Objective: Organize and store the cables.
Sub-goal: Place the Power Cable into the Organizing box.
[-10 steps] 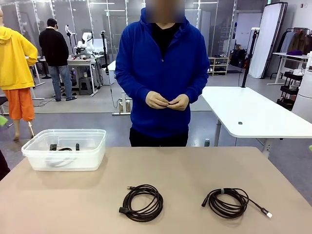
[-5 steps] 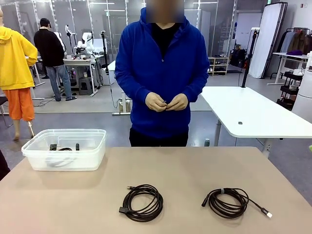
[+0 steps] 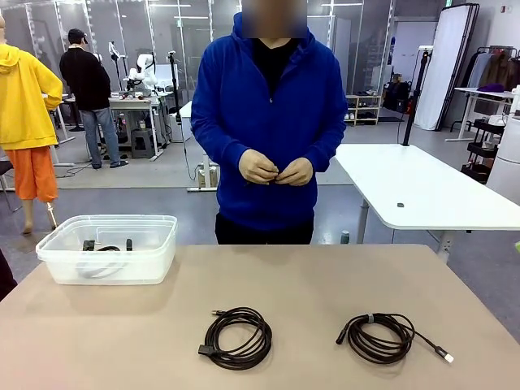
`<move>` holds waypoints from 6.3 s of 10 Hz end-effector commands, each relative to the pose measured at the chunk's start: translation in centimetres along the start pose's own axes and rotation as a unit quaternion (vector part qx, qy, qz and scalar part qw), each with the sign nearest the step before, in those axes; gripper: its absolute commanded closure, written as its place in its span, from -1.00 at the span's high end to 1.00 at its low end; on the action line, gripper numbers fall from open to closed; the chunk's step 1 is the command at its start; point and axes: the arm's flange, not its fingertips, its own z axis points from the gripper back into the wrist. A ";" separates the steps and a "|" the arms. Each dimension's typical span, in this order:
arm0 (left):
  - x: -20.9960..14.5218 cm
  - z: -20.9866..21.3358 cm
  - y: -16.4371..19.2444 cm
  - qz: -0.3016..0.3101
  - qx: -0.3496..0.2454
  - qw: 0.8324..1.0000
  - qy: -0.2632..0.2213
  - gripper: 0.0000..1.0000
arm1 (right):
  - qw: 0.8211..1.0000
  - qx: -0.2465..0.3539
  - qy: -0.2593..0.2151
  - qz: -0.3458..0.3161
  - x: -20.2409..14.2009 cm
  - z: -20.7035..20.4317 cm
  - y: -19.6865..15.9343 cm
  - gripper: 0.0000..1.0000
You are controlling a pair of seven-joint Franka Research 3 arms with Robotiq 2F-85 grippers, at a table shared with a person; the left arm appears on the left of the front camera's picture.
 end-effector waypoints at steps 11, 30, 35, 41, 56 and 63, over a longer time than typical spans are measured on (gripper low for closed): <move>0.0 0.0 0.0 0.000 0.000 1.000 0.000 1.00 | 1.000 0.002 -0.001 0.008 -0.2 0.1 0.0 1.00; 0.0 0.0 0.0 0.000 0.000 1.000 0.000 1.00 | 1.000 0.002 -0.001 0.008 -0.2 0.1 0.0 1.00; 0.0 0.0 0.0 0.000 0.000 1.000 0.000 1.00 | 1.000 0.002 -0.001 0.008 -0.2 0.1 0.0 1.00; 0.0 0.0 0.0 0.000 0.000 1.000 0.000 1.00 | 1.000 0.002 -0.001 0.008 -0.2 0.1 0.0 1.00; 0.0 0.0 0.0 0.000 0.000 1.000 0.000 1.00 | 1.000 0.002 -0.001 0.008 -0.2 0.1 0.0 1.00; 0.0 0.0 0.0 0.000 0.000 1.000 0.000 1.00 | 1.000 0.002 -0.001 0.008 -0.2 0.1 0.0 1.00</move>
